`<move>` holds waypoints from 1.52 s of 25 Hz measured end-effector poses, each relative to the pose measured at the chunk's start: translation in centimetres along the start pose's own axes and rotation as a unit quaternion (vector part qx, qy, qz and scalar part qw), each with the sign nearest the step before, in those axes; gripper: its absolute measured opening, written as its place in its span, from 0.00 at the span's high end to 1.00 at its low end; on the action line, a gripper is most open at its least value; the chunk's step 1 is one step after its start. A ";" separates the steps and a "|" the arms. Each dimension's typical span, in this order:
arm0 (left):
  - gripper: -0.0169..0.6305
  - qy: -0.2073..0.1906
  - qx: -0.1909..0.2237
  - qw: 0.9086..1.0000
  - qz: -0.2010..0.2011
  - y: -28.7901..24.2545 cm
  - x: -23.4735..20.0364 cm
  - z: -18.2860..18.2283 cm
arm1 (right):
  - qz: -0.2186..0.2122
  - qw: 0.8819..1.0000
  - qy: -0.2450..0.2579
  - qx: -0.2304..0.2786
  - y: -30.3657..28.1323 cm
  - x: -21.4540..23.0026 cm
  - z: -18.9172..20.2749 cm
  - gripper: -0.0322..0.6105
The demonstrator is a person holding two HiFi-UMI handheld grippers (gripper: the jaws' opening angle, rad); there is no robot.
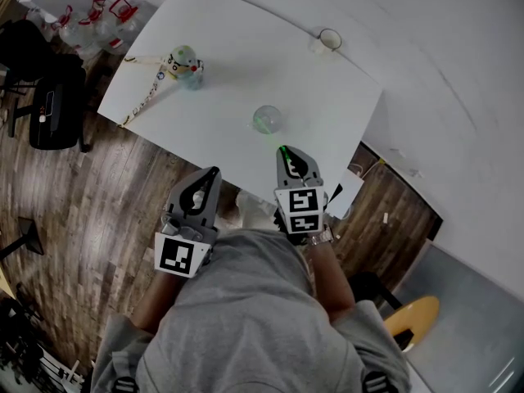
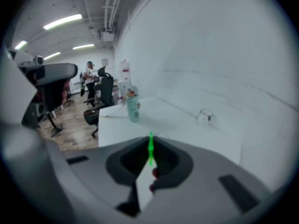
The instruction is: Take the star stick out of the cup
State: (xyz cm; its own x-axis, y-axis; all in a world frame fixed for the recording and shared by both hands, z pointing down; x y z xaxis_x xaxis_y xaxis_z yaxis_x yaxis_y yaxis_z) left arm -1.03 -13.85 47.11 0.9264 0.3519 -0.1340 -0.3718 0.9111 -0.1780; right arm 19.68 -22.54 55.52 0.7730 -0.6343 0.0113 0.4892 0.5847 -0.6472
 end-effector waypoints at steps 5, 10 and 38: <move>0.93 -0.002 0.002 1.000 0.006 0.2 -0.6 -0.1 | 0.007 0.999 -0.031 0.001 0.0 0.1 -0.1 0.88; 0.93 -0.005 0.002 1.000 0.016 0.4 -1.2 -0.5 | 0.025 0.999 -0.048 0.007 0.4 0.2 -0.3 0.88; 0.93 -0.016 0.013 0.989 0.147 2.3 -5.6 -1.9 | 0.162 0.976 -0.121 0.079 6.7 -5.4 -2.8 0.88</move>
State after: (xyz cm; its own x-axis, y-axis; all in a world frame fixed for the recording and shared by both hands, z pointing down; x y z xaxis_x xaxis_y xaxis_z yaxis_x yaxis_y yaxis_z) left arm -7.22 -14.11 45.55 0.7805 0.6082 -0.1444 -0.6236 0.7738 -0.1115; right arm 17.68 -16.62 49.04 0.9607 -0.2771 0.0174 0.2452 0.8176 -0.5210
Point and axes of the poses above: the fingertips, and each gripper's own axes: y backward along the fingers, x to its right, z out of its underside, the point moved 9 cm from there along y, backward along the fingers, and after that the axes turned 2 degrees about -z, right-handed, at the moved point
